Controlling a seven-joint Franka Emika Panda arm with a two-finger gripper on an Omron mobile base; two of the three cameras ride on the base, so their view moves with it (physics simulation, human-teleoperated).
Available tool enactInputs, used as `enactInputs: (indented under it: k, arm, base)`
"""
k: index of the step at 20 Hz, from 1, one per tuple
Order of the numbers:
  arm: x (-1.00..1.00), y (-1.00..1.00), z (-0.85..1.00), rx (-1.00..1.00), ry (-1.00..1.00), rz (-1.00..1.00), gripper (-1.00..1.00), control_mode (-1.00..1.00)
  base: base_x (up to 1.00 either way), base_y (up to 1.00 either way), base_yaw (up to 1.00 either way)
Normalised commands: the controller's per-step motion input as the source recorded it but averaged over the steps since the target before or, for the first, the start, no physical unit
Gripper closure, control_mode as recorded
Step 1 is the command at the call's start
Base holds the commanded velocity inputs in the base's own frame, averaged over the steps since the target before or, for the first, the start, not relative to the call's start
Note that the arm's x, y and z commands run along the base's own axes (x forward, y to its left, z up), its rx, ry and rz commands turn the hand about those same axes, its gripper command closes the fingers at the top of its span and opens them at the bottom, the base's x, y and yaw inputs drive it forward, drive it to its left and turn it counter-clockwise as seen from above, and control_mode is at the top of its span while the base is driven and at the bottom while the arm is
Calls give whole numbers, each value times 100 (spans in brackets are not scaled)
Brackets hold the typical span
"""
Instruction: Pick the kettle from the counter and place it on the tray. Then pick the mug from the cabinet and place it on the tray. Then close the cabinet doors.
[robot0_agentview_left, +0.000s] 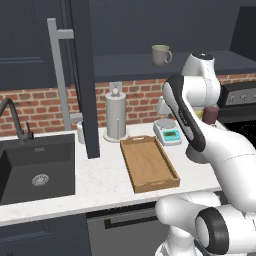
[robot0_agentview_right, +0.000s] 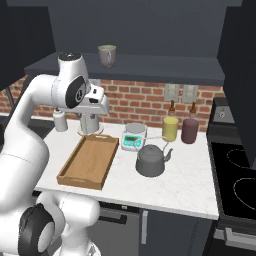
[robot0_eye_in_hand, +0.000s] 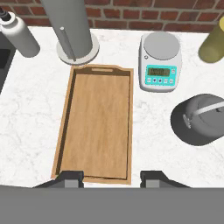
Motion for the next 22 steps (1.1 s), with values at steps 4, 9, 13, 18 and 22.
enactInputs:
  k: [4,9,13,18,22]
  arm:
    - [0,0,0,0,0,0,-100,-100]
    - [0,0,0,0,0,0,-100,-100]
    - [-1,0,0,0,0,0,-100,-100]
    - [-10,-22,-10,0,-2,0,-100,-100]
    - [-12,-74,-24,-1,-18,0,-100,-100]
  base:
    - [0,0,0]
    - [0,0,0]
    - [0,0,0]
    - [0,0,0]
    - [0,0,0]
